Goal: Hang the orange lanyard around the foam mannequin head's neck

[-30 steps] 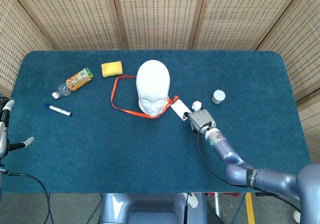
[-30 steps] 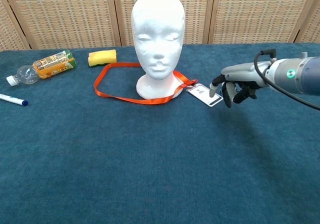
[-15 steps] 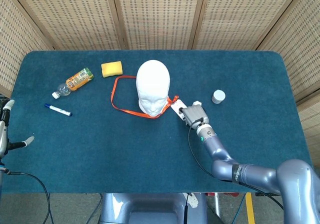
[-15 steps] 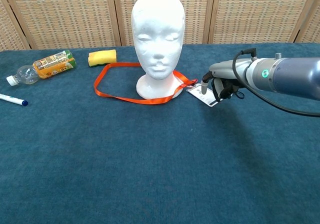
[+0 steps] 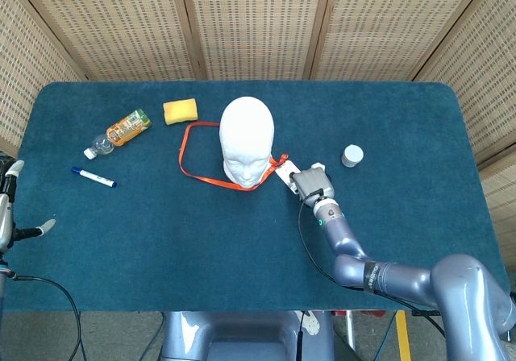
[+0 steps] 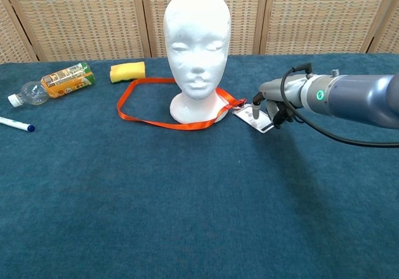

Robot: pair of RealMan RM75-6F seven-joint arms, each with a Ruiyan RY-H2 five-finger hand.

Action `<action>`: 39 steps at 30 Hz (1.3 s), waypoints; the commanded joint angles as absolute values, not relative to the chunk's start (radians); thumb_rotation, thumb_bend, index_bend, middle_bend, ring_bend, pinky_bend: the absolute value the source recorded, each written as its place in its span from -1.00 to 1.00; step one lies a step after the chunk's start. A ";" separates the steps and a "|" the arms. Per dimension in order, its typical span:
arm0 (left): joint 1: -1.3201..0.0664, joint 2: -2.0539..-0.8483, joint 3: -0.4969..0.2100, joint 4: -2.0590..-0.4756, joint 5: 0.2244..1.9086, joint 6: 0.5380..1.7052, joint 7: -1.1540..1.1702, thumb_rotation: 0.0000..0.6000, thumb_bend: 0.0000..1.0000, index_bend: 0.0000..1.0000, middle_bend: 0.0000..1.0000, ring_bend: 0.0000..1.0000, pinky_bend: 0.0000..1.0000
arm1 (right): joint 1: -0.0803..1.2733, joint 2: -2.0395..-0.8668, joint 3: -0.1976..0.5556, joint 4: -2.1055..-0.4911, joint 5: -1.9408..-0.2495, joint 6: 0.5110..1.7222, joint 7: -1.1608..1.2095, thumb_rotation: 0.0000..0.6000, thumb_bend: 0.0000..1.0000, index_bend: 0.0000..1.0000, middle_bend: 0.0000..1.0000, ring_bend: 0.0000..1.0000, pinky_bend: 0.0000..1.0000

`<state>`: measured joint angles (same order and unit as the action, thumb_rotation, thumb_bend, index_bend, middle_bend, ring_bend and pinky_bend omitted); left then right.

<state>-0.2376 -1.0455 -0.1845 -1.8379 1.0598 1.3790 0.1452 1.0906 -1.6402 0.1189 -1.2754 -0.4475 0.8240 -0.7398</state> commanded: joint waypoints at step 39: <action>-0.236 -1.055 -0.196 -1.835 1.058 1.363 0.154 1.00 -0.78 -1.00 -1.00 -1.00 -1.00 | 1.165 -1.593 0.061 -1.424 -0.237 0.881 -0.979 1.00 1.00 -0.27 0.13 0.29 0.99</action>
<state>-0.2360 -1.0547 -0.1960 -1.8343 1.0579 1.3627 0.1541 1.1609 -1.6026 0.0685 -1.4087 -0.2386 0.8740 -0.9708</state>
